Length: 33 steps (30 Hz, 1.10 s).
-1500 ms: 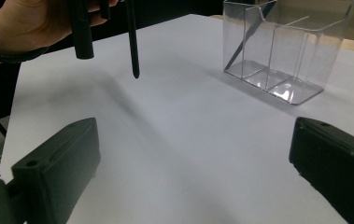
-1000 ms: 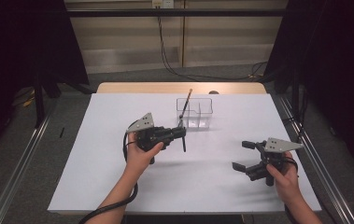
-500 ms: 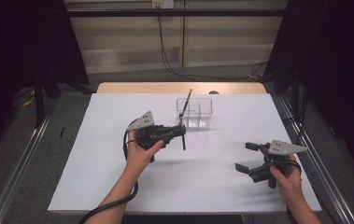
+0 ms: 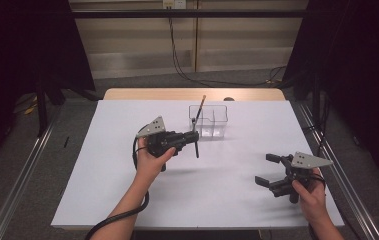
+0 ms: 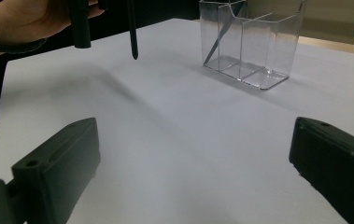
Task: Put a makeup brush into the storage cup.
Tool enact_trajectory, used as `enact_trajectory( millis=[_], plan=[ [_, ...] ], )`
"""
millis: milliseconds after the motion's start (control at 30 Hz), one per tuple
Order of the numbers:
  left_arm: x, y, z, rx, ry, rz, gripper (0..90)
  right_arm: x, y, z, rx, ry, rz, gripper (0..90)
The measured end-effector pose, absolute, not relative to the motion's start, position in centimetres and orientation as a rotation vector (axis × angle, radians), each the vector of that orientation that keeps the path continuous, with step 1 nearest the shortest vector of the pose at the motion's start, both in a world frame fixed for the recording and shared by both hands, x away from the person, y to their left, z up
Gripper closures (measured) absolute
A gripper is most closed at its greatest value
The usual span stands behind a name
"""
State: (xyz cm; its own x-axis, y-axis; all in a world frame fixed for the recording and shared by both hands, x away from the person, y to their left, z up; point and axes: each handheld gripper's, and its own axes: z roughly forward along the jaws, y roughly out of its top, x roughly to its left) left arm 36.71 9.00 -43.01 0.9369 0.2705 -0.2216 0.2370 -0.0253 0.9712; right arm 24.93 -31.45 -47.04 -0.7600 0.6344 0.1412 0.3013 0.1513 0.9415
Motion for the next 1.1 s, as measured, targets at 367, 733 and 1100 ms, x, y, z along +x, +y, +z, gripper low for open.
enact_trajectory(
  millis=[367, 733, 1100],
  plan=[
    [37.8, 8.8, -42.3, 1.612, 0.409, 0.047, 83.8, 24.8, -31.4, -47.0, 0.897, 2.138, 1.649, 1.5],
    [38.9, 8.4, -41.5, 1.626, 0.419, 0.067, 83.8, 24.8, -31.6, -47.1, 0.904, 2.13, 1.656, 1.5],
    [40.0, 8.1, -40.9, 1.637, 0.428, 0.08, 83.8, 24.8, -31.7, -47.1, 0.896, 2.129, 1.653, 1.5]
  ],
)
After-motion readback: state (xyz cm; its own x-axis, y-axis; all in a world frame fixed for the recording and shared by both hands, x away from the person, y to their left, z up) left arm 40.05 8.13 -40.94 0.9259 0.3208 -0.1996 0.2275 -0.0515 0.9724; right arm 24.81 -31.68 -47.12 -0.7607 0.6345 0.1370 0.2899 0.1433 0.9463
